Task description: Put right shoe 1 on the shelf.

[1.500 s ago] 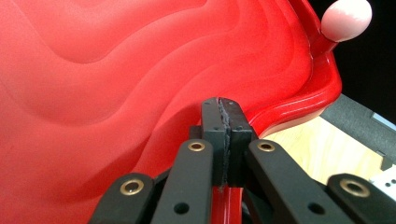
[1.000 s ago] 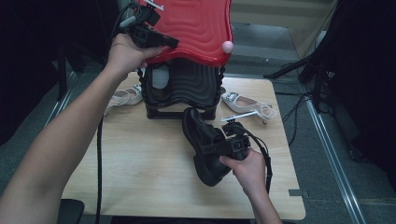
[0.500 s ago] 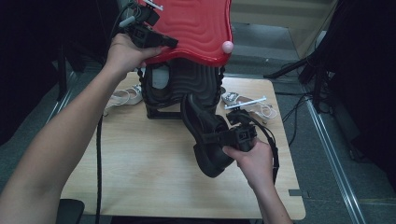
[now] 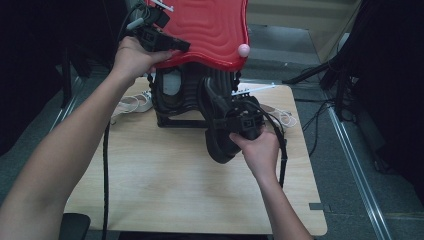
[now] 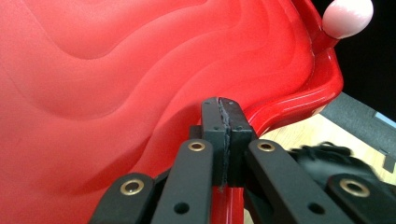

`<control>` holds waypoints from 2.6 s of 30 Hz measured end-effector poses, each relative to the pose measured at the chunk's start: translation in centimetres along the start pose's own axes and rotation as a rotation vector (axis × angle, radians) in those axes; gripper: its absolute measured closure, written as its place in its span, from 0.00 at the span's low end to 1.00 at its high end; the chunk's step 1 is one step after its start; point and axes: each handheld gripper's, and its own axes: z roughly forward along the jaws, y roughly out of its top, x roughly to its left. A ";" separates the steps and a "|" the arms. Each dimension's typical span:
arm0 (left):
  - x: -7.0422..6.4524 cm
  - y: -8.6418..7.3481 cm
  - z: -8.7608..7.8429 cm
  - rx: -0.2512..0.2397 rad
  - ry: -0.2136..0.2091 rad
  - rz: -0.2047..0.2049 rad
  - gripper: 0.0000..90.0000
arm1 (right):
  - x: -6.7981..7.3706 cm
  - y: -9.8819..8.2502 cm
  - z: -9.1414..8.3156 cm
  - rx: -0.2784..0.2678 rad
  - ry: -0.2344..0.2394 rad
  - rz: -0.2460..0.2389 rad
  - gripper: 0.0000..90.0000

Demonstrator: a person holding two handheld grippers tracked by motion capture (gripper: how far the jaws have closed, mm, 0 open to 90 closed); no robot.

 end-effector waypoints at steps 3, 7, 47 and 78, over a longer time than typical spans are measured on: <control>0.1 -0.1 0.0 -0.005 -0.005 0.001 1.00 | 0.0 0.4 1.1 -0.023 -0.044 -0.009 0.96; 0.2 -0.2 0.0 -0.009 -0.012 0.002 1.00 | 0.1 0.9 2.9 -0.033 -0.086 -0.043 0.96; 0.4 -0.3 -0.2 -0.002 -0.021 -0.004 1.00 | -0.2 4.8 10.0 -0.250 -0.262 -0.120 0.89; 0.2 -0.2 -0.2 -0.003 -0.005 -0.006 1.00 | 1.3 2.2 4.7 -0.222 -0.124 -0.190 0.93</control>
